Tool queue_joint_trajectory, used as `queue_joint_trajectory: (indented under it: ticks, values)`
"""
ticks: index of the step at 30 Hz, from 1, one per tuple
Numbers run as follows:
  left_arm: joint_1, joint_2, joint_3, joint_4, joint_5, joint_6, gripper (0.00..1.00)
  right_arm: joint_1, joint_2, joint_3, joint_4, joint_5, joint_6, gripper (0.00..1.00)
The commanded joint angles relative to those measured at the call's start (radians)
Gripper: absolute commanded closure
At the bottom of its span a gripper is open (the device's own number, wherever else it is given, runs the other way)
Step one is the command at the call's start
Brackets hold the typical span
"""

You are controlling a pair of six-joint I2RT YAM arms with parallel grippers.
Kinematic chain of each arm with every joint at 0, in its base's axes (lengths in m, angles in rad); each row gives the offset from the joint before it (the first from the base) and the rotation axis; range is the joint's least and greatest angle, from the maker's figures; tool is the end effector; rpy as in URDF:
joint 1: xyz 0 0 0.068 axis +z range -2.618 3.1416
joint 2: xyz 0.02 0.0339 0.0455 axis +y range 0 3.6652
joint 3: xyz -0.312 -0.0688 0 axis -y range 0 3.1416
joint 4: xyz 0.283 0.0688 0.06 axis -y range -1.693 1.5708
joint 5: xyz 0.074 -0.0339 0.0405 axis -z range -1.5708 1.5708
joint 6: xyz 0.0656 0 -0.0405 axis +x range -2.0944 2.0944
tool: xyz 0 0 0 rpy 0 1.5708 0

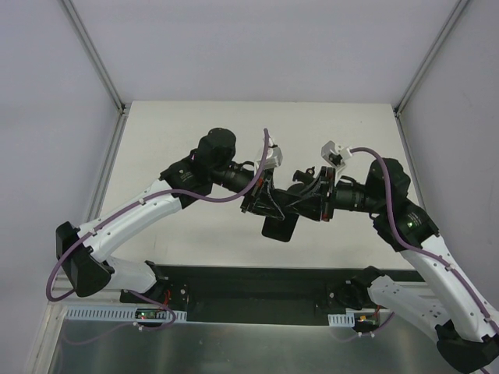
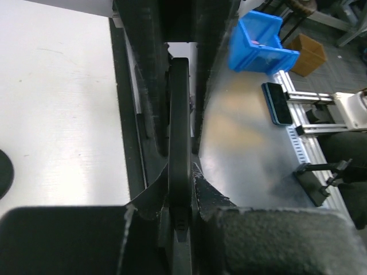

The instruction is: Place the phone on the phone stand

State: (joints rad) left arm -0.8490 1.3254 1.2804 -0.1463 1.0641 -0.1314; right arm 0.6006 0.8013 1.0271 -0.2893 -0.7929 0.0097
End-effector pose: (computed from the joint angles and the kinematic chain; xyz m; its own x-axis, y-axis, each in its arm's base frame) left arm 0.1773 -0.2882 0.4432 -0.2466 0.1839 -0.9515 0.9070 -0.3022 -0.2934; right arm 0.1263 0.1432 0.4518 -0.0619 -0.0341 -0.9975 -0.9826 0.1775 0.0549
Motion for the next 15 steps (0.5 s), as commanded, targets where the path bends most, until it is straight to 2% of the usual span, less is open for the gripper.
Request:
queue_joint_trajectory:
  ticks: [1,2,3,5,8,11,13,15]
  values:
    - [-0.013,-0.043,0.023,0.047,-0.056,0.023,1.0,-0.004,0.009,0.028,0.056,0.05,0.012,0.61]
    - [-0.013,-0.048,0.02,0.047,-0.076,0.024,1.0,-0.004,0.0,0.012,0.039,0.087,0.006,0.52]
    - [-0.013,-0.054,0.019,0.045,-0.093,0.024,1.0,-0.004,-0.007,-0.001,0.018,0.104,0.004,0.35]
    - [-0.013,-0.063,0.016,0.048,-0.134,0.023,1.0,-0.001,-0.028,-0.059,0.015,0.124,0.01,0.18]
    - [-0.012,-0.083,0.007,0.059,-0.171,0.019,1.0,0.011,-0.069,-0.123,0.048,0.129,0.045,0.13]
    - [-0.013,-0.101,-0.013,0.1,-0.171,-0.005,1.0,0.037,-0.105,-0.203,0.111,0.126,0.078,0.12]
    - [-0.013,-0.1,-0.019,0.131,-0.162,-0.037,1.0,0.057,-0.117,-0.249,0.177,0.126,0.119,0.15]
    - [-0.013,-0.095,-0.024,0.143,-0.153,-0.056,1.0,0.071,-0.113,-0.265,0.237,0.129,0.147,0.22]
